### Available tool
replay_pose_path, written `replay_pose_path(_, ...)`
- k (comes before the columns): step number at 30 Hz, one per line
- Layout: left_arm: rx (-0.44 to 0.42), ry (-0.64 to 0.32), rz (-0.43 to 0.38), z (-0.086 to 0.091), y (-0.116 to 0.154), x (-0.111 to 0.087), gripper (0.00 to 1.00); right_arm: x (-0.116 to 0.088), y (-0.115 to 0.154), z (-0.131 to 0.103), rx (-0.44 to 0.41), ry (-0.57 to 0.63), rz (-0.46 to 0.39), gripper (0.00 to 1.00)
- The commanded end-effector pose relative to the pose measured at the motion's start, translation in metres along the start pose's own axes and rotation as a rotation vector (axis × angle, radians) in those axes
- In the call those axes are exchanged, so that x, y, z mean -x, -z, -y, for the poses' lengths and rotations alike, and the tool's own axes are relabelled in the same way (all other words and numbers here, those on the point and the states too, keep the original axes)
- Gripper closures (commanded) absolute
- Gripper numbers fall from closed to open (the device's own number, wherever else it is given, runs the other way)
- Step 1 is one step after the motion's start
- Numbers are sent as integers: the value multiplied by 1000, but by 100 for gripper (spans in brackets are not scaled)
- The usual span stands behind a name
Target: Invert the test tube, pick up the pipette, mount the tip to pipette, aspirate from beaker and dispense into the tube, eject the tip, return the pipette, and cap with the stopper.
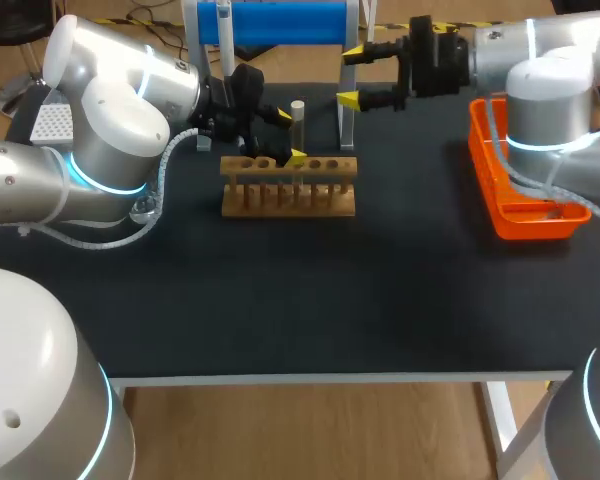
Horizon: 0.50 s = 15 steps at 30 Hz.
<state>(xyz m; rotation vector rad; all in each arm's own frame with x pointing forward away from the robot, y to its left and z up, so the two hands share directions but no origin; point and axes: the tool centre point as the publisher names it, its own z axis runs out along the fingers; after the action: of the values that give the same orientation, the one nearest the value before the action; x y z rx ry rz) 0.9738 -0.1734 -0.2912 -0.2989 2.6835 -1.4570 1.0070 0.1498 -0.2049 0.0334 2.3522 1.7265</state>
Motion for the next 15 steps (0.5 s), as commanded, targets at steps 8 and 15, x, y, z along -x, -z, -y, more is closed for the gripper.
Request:
replay_pose_path(8, 1, 1, 0, 0, 0, 0, 0, -11, 15, 8, -167, 10, 87, 0)
replay_pose_path(15, 8, 9, 8, -1, 2, -3, 0, -11, 15, 8, -167, 10, 87, 0)
